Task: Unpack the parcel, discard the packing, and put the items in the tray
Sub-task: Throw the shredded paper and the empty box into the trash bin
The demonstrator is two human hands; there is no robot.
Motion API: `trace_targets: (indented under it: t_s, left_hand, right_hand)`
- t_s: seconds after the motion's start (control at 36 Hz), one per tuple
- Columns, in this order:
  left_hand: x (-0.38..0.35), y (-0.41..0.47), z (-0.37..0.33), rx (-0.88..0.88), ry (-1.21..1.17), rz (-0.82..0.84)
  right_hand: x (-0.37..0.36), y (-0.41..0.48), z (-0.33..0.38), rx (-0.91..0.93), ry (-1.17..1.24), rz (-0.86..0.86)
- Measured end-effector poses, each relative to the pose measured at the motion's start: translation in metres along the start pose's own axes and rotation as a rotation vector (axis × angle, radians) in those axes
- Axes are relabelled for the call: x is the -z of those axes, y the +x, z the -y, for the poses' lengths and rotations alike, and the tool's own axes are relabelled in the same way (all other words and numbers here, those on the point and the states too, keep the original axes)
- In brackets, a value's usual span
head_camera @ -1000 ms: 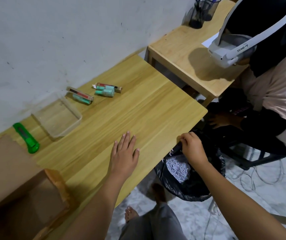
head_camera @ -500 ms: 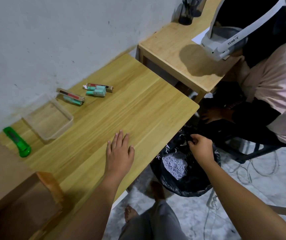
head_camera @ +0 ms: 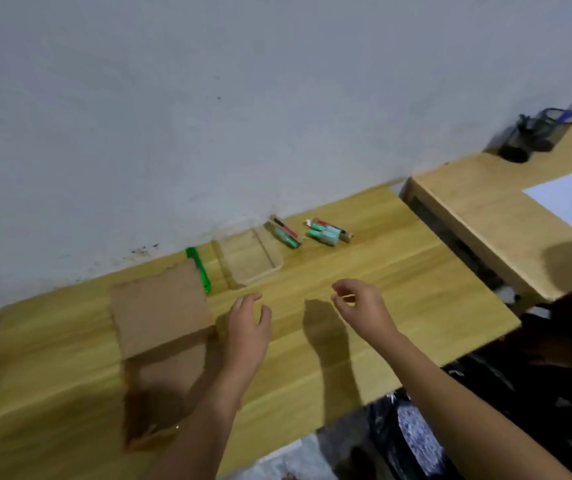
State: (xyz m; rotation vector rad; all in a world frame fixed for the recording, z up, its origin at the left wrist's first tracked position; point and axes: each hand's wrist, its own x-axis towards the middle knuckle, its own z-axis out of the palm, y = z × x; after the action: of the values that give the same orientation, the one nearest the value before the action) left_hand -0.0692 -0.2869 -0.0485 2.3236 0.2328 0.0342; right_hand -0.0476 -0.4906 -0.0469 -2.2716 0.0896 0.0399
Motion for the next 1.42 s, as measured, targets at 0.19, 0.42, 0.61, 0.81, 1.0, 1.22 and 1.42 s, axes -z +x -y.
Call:
trace_targets:
  t_s: [0.19,0.42,0.61,0.81,1.0,1.22,1.42]
  left_hand:
    - [0.085,-0.044,0.092,0.202,-0.048,-0.557]
    - [0.097,-0.076,0.154,0.606,-0.406,-0.282]
    - [0.072,-0.060,0.106,0.468,-0.519,-0.240]
    - [-0.004,-0.039,0.007,0.201,-0.511,0.028]
    - [-0.105,-0.077,-0.102,-0.021,-0.389,0.355]
    - [-0.214,-0.155,-0.155,-0.296,-0.108,0.656]
    - [-0.272,-0.190,-0.145,-0.183,-0.038,0.820]
  right_hand:
    - [-0.112,-0.019,0.073,0.182,0.041,0.388]
    - [-0.170,-0.042,0.083,0.143,-0.044,0.614]
    - [-0.107,-0.028,0.055,0.019,-0.022,0.523]
    - [0.024,-0.031,-0.012,-0.114,0.016,0.246]
    - [0.145,-0.107,-0.106,-0.370,0.019,-0.046]
    - [0.215,-0.223,-0.207,-0.630,0.066,-0.269]
    - [0.213,-0.267,-0.256,-0.723,0.124,-0.261]
